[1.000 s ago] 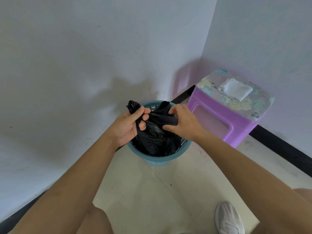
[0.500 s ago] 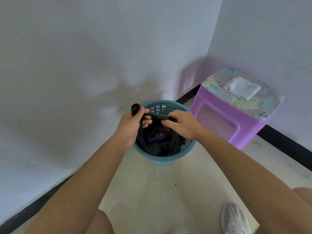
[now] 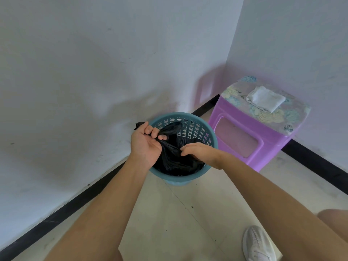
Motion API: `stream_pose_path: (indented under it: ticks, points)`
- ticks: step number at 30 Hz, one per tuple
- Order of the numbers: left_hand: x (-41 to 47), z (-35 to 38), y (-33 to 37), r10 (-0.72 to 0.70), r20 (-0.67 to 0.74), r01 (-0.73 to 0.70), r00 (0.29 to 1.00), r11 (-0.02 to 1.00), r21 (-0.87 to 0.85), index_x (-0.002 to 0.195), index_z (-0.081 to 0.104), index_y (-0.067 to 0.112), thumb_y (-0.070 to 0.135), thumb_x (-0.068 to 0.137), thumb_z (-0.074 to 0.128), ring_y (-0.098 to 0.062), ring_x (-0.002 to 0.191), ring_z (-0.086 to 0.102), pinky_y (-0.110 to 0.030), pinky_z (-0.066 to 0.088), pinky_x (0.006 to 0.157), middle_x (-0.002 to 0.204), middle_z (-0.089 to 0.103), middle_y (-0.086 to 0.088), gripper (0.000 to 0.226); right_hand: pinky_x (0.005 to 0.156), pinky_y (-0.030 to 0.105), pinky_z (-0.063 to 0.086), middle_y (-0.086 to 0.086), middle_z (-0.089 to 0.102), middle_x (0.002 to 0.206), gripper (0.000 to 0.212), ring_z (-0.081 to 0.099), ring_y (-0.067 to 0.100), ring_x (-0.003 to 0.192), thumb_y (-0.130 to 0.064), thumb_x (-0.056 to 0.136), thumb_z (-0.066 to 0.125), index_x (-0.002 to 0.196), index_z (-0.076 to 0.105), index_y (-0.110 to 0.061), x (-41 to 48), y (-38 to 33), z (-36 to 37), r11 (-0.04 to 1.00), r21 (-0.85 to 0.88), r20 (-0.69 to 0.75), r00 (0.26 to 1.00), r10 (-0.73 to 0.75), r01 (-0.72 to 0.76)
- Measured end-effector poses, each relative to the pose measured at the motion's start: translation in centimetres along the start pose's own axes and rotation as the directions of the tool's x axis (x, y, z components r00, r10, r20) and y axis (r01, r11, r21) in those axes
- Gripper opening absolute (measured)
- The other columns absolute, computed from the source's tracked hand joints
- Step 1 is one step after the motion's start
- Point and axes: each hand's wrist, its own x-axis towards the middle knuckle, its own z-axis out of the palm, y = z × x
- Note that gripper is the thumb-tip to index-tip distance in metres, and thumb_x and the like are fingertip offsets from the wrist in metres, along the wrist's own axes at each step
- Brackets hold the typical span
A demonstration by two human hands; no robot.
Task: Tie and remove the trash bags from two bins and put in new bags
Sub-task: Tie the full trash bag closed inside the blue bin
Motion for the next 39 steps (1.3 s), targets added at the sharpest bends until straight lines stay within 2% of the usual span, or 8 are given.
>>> stream_pose_path:
  ticks: [8, 12, 15, 21, 25, 28, 33, 39]
  points:
    - [0.2, -0.3, 0.4, 0.025, 0.036, -0.027, 0.999, 0.997, 0.073, 0.055, 0.034, 0.019, 0.018, 0.096, 0.045, -0.017, 0.056, 0.023, -0.032, 0.030, 0.060, 0.058, 0.024, 0.000, 0.043, 0.105, 0.046, 0.047, -0.006, 0.068, 0.115, 0.022, 0.068, 0.015, 0.106, -0.030, 0.100, 0.046, 0.114, 0.062, -0.038, 0.3, -0.9, -0.4, 0.966, 0.253, -0.271, 0.962, 0.015, 0.057]
    - [0.0, -0.4, 0.7, -0.012, 0.067, 0.000, 0.998, 0.983, 0.182, 0.058, 0.034, 0.018, 0.022, 0.098, 0.044, -0.017, 0.055, 0.029, -0.031, 0.033, 0.062, 0.058, 0.031, -0.001, 0.042, 0.100, 0.033, 0.046, -0.007, 0.071, 0.109, 0.034, 0.068, 0.009, 0.105, -0.060, 0.097, 0.045, 0.105, 0.066, -0.035, 0.0, -2.2, -0.2, 0.954, 0.261, -0.257, 0.963, -0.079, 0.148]
    - [-0.3, -0.4, 0.2, -0.057, 0.106, 0.029, 0.993, 0.969, 0.247, 0.060, 0.036, 0.018, 0.029, 0.101, 0.044, -0.019, 0.059, 0.041, -0.030, 0.040, 0.067, 0.061, 0.042, -0.003, 0.043, 0.093, 0.026, 0.052, -0.007, 0.074, 0.105, 0.024, 0.068, 0.006, 0.100, -0.039, 0.099, 0.057, 0.108, 0.070, -0.020, 0.4, -2.8, 0.6, 0.921, 0.311, -0.268, 0.952, -0.151, 0.233]
    - [-1.3, 0.1, -1.4, -0.031, 0.129, 0.040, 0.991, 0.997, -0.069, 0.067, 0.043, 0.015, 0.037, 0.106, 0.032, -0.030, 0.115, 0.062, -0.042, 0.046, 0.102, 0.114, 0.068, -0.015, 0.047, 0.097, 0.035, 0.052, 0.009, 0.072, 0.099, 0.024, 0.066, 0.024, 0.098, -0.019, 0.101, 0.044, 0.103, 0.064, -0.005, 0.5, -4.4, 1.5, 0.395, 0.822, -0.440, 0.898, -0.018, 0.410]
    - [-0.5, -0.5, -2.5, -0.020, -0.038, 0.010, 0.999, 0.966, -0.259, 0.062, 0.037, 0.016, 0.034, 0.107, 0.029, -0.023, 0.061, 0.057, -0.040, 0.052, 0.085, 0.057, 0.050, -0.005, 0.049, 0.082, 0.039, 0.057, 0.000, 0.041, 0.050, 0.025, 0.050, 0.017, 0.047, -0.013, 0.100, 0.035, 0.077, 0.047, -0.010, 0.4, -3.9, 0.6, 0.093, 0.885, -0.466, 0.873, 0.143, 0.457]
    - [0.9, -3.4, -0.9, 0.009, -0.346, -0.048, 0.938, 0.993, -0.104, 0.060, 0.027, 0.019, 0.024, 0.105, 0.034, -0.015, 0.039, 0.019, -0.027, 0.036, 0.048, 0.046, 0.020, 0.004, 0.045, 0.040, 0.022, 0.032, -0.007, 0.021, 0.046, 0.023, 0.020, 0.009, 0.038, -0.008, 0.095, 0.032, 0.074, 0.032, -0.018, 0.1, -0.4, -3.1, 0.250, 0.843, -0.538, 0.755, 0.375, 0.477]
    - [2.0, -7.3, 1.0, 0.152, -0.473, -0.084, 0.868, 0.983, 0.162, 0.058, 0.023, 0.020, 0.010, 0.094, 0.033, -0.012, 0.039, 0.012, -0.020, 0.015, 0.040, 0.049, 0.016, 0.004, 0.039, 0.036, 0.021, 0.020, -0.005, 0.023, 0.045, 0.025, 0.018, 0.012, 0.037, -0.009, 0.092, 0.032, 0.070, 0.028, -0.019, -1.2, 5.3, -7.3, 0.468, 0.771, -0.637, 0.545, 0.545, 0.433]
    - [1.5, -6.9, 1.4, 0.231, -0.369, -0.100, 0.900, 0.935, 0.340, 0.064, 0.032, 0.018, 0.024, 0.102, 0.038, -0.015, 0.042, 0.024, -0.030, 0.036, 0.049, 0.050, 0.024, 0.002, 0.039, 0.049, 0.031, 0.044, -0.001, 0.035, 0.052, 0.022, 0.035, 0.015, 0.046, -0.010, 0.098, 0.034, 0.077, 0.040, -0.013, -1.6, 3.6, -7.7, 0.567, 0.736, -0.631, 0.676, 0.379, 0.370]
